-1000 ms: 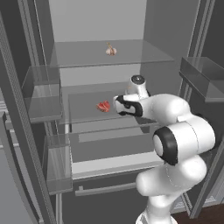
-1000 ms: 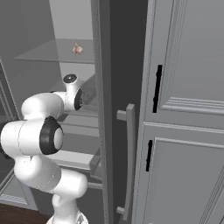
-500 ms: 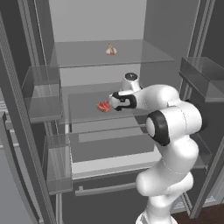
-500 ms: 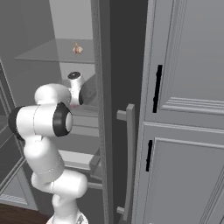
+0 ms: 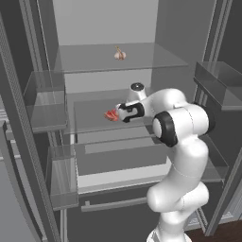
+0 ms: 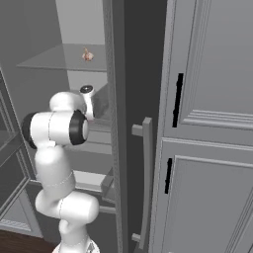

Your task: Place one garlic and one steak in each tupperware on the nearby counter, to pack two identical lunches.

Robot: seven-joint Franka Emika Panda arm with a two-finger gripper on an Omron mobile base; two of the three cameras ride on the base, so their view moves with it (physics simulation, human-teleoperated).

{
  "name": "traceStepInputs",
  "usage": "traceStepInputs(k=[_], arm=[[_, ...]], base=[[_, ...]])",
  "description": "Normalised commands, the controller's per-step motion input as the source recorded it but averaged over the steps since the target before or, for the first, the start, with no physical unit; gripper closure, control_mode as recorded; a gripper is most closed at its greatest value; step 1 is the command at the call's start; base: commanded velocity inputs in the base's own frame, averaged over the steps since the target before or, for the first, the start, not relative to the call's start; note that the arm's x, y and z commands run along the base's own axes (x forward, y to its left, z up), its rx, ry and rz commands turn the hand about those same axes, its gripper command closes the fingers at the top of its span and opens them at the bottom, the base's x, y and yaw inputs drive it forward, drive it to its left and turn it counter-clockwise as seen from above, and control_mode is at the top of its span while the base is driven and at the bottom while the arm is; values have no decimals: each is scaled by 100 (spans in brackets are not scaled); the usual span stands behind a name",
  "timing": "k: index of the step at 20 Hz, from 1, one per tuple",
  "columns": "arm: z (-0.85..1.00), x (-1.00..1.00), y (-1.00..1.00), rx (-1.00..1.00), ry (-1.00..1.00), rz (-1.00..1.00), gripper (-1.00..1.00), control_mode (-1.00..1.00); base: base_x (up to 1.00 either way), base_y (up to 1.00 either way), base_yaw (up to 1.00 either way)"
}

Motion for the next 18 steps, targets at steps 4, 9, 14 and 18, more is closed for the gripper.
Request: traceStepInputs(k=[4, 9, 14, 18], arm=[[-24, 35, 4, 0, 0, -3, -100, -100], [-19, 42, 4, 0, 0, -2, -100, -100], [-26, 28, 3, 0, 0, -2, -100, -100], [-40, 5, 0, 0, 0, -2, 100, -100]], base=[[0, 0, 0], [0, 0, 0], [0, 0, 0], [0, 0, 0]])
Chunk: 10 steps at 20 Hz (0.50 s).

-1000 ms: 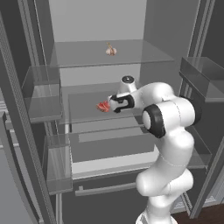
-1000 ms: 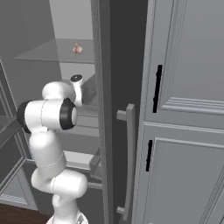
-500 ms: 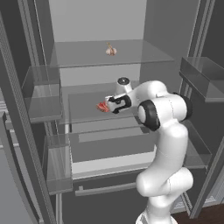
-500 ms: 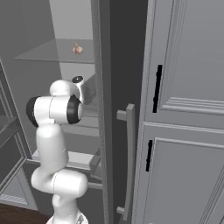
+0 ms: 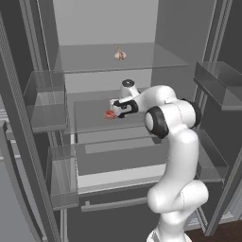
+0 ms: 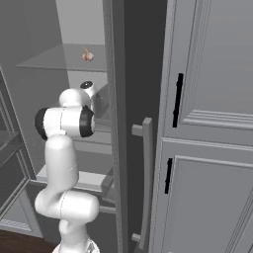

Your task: Place one garlic and one steak in each tupperware on the nearby counter, to pack two identical lunches.

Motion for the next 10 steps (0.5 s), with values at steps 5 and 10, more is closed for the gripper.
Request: traceStepInputs(k=[5, 10], arm=[[-18, -6, 0, 0, 1, 0, 100, -100], [0, -93, 0, 4, 3, -1, 100, -100]], base=[[0, 0, 0], [0, 0, 0]])
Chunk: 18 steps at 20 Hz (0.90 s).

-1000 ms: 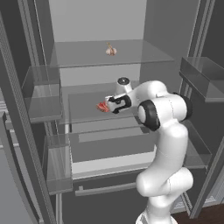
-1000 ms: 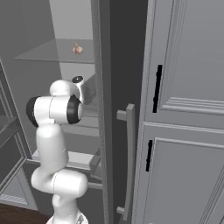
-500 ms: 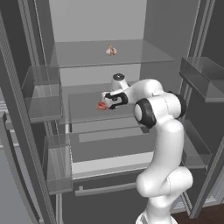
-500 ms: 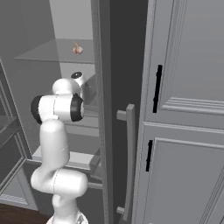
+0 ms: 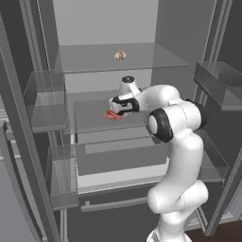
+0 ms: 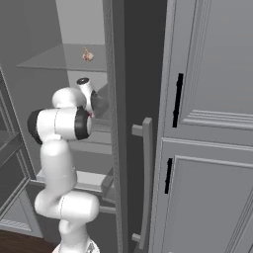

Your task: Place one garlic and one steak in each tupperware on the nearby counter, to pack two identical lunches.

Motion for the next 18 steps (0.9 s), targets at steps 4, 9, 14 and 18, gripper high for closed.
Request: traceStepInputs(k=[4, 9, 14, 18], arm=[[12, -100, 0, 6, 0, 0, 100, -100], [20, -100, 0, 3, -1, 0, 100, -100], [38, -100, -1, 5, 0, -1, 100, -100], [47, -100, -2, 2, 0, 0, 100, -100]], base=[[0, 0, 0], [0, 0, 0], [0, 0, 0], [0, 0, 0]])
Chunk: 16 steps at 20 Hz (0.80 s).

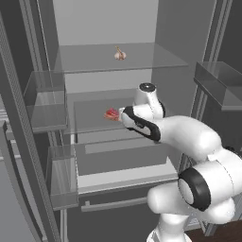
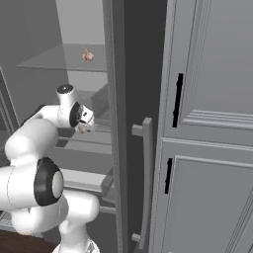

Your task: Place one garlic and one steak in each tupperware on the nearby counter, to pack two identical lunches.

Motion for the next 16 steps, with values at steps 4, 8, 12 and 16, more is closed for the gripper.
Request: traceStepInputs(k=[4, 8, 12, 16], arm=[[75, -100, 0, 0, -14, 1, 100, -100], [75, -100, -3, 0, -21, 2, 100, -100], [59, -100, -4, 0, -15, 10, 100, -100], [26, -50, -1, 0, -4, 6, 100, 100]], base=[[0, 0, 0], [0, 0, 0], [0, 0, 0], [-50, -4, 7]])
